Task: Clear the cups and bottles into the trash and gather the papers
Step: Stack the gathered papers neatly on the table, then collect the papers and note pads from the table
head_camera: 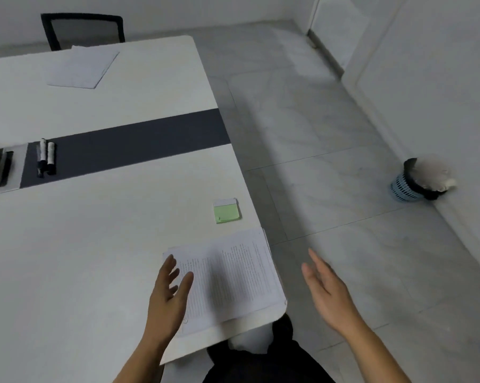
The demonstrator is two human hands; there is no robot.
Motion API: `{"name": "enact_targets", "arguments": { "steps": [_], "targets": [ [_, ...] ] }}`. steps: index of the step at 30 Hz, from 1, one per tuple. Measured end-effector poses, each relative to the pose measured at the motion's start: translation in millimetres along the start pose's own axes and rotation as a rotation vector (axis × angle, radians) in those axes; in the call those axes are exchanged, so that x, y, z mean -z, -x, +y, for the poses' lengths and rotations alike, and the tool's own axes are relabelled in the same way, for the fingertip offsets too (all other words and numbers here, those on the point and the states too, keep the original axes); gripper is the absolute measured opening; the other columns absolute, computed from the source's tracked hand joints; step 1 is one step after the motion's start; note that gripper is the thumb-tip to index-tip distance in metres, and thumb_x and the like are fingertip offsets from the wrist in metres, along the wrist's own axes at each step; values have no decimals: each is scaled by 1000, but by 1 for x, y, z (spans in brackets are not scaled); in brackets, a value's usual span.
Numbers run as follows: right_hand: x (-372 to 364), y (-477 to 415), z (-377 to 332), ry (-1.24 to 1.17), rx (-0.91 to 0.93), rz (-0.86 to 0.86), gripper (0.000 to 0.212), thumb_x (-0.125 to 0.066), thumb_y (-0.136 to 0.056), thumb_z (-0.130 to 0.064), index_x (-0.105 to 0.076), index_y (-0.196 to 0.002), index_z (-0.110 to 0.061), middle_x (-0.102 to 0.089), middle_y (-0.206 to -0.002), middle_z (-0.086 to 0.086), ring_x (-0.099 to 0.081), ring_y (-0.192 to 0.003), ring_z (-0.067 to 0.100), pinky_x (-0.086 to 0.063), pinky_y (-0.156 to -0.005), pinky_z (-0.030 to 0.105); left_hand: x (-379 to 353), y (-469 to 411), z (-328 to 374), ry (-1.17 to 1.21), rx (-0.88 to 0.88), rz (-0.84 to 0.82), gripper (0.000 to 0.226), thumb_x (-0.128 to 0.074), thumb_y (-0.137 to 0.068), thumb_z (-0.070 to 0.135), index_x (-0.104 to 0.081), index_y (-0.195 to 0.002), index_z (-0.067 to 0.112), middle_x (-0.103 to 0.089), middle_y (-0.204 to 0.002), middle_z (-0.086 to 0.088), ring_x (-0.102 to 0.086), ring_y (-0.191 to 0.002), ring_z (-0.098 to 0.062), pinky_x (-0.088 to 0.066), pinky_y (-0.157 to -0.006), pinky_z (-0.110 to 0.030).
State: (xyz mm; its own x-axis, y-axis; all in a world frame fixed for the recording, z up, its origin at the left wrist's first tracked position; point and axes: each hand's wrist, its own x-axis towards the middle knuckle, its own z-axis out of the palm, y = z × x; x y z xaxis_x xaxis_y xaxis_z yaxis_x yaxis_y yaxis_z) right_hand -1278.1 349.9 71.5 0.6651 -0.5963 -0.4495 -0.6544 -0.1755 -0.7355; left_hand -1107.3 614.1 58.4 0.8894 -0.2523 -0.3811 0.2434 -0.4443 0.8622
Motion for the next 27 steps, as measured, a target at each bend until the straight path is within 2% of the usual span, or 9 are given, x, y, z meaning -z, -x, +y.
{"name": "enact_targets", "arguments": {
  "steps": [3, 6, 8, 12, 15, 17, 20, 23, 27],
  "targets": [
    [36, 28, 0, -183, -6, 207, 69, -47, -92, -53, -24, -155, -36, -30, -154, -20, -31, -142, 1, -27, -116, 26, -22, -8, 33, 36, -43, -46, 62, -62, -96, 25, -34, -151, 29, -45, -147, 11, -49, -131, -13, -41, -104, -36],
    [64, 34, 9, -317, -16, 331, 67, -55, -90, -40, -33, -153, -30, -39, -151, -17, -41, -136, 0, -34, -99, 12, -49, -14, 63, 125, -40, -71, 54, -60, -97, 23, -41, -146, 31, -54, -139, 8, -56, -124, -17, -46, -103, -41],
    [89, 28, 24, -371, -20, 383, 59, -59, -93, -29, -40, -149, -27, -45, -148, -14, -47, -130, 1, -37, -93, 11, -78, -14, 81, 144, -36, -98, 48, -59, -98, 23, -44, -142, 33, -59, -133, 8, -59, -119, -17, -50, -99, -41],
    [140, -5, 50, -435, 2, 409, 63, -57, -86, -41, -44, -145, -25, -50, -143, -13, -50, -119, -11, -42, -100, 22, -147, -12, 114, 147, -29, -125, 46, -61, -97, 22, -49, -141, 28, -63, -128, 6, -61, -115, -13, -52, -98, -43],
    [186, -42, 81, -414, 0, 376, 52, -58, -95, -28, -46, -144, -21, -51, -141, -10, -52, -120, -3, -40, -83, 0, -211, -11, 134, 132, -23, -97, 45, -62, -96, 20, -51, -139, 26, -65, -125, 6, -62, -114, -12, -52, -96, -41],
    [220, -68, 99, -391, -9, 339, 47, -57, -97, -28, -47, -142, -26, -51, -140, -13, -51, -122, 1, -38, -77, -4, -257, -11, 150, 132, -20, -85, 44, -63, -95, 16, -52, -137, 25, -65, -126, 1, -62, -113, -14, -53, -94, -39],
    [277, -108, 104, -365, 11, 285, 45, -55, -98, -34, -48, -143, -29, -51, -139, -18, -50, -119, -7, -37, -81, 3, -316, -13, 183, 80, -72, -135, 46, -64, -94, 15, -51, -137, 25, -63, -128, 1, -63, -110, -6, -52, -97, -38],
    [323, -153, 92, -356, 56, 250, 43, -56, -97, -36, -51, -139, -30, -54, -134, -19, -51, -117, -9, -41, -86, 8, -347, -23, 219, -8, -161, -214, 48, -63, -94, 18, -49, -139, 27, -62, -127, 9, -62, -110, 2, -52, -90, -20],
    [356, -220, 60, -349, 101, 160, 35, -59, -95, -37, -55, -130, -39, -58, -132, -21, -55, -119, -6, -50, -101, 33, -362, -52, 257, 1, -171, -170, 52, -63, -92, 24, -46, -141, 29, -61, -127, 13, -60, -111, 6, -51, -82, -12]
  ]
}}
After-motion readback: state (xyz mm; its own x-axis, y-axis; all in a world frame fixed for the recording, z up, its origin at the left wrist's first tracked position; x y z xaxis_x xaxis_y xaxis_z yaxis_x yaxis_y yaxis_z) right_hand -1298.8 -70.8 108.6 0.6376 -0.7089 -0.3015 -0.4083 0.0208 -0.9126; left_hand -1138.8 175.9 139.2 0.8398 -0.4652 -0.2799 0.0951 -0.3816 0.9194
